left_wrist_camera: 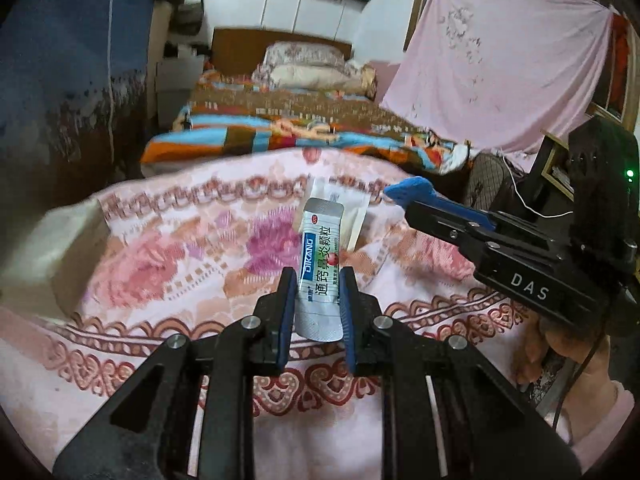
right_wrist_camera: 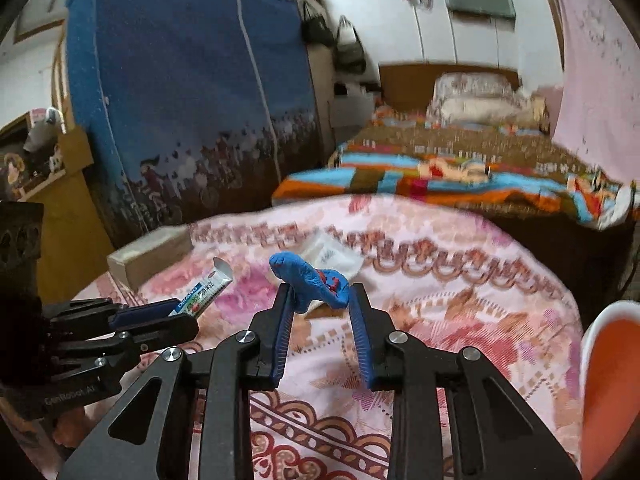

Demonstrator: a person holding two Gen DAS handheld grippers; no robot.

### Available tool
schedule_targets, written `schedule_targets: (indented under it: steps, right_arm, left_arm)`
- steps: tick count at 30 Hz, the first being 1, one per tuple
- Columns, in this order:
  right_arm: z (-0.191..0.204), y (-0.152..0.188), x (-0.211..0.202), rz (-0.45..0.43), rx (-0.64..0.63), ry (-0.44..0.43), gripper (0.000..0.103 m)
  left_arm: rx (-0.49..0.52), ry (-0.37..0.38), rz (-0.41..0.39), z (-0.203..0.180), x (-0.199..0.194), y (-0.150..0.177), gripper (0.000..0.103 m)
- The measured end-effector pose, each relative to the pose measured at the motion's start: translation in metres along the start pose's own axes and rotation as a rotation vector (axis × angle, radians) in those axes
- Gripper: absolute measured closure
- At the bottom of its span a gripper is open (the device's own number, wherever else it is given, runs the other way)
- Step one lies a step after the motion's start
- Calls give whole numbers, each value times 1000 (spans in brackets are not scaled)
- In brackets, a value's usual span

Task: Collect trash
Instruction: 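Carry the sachet and blue piece in both tools over the orange basin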

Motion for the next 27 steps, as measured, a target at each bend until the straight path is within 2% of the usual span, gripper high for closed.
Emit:
schedule_targets:
  steps: [6, 10, 14, 22, 27]
  right_arm:
    - [5, -16, -31, -155, -41, 20, 77]
    - [6, -27, -61, -283, -56, 32, 77]
    - [3, -35, -94, -396, -51, 61, 77]
    - [-14, -39, -147, -510, -47, 166, 77]
    - [-34, -33, -178, -551, -20, 246, 77]
  left_arm:
    - [7, -37, -152, -3, -32, -16, 97]
    - [-11, -38, -226, -8, -48, -29, 97]
    - [22, -26, -306, -26, -64, -44, 97]
    - [78, 32, -424, -70, -88, -65, 97]
    - [123, 93, -448, -100, -91, -71, 97]
Point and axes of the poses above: each gripper's, at about its wrist camera, not at the fingertips, and x roughly the way its jaws point, z to its left, y to its underside, the point moved 10 cm from there along x, roughly the way its jaws point, and after that the axes turned 8 degrees about -y, right-handed, at the moved point
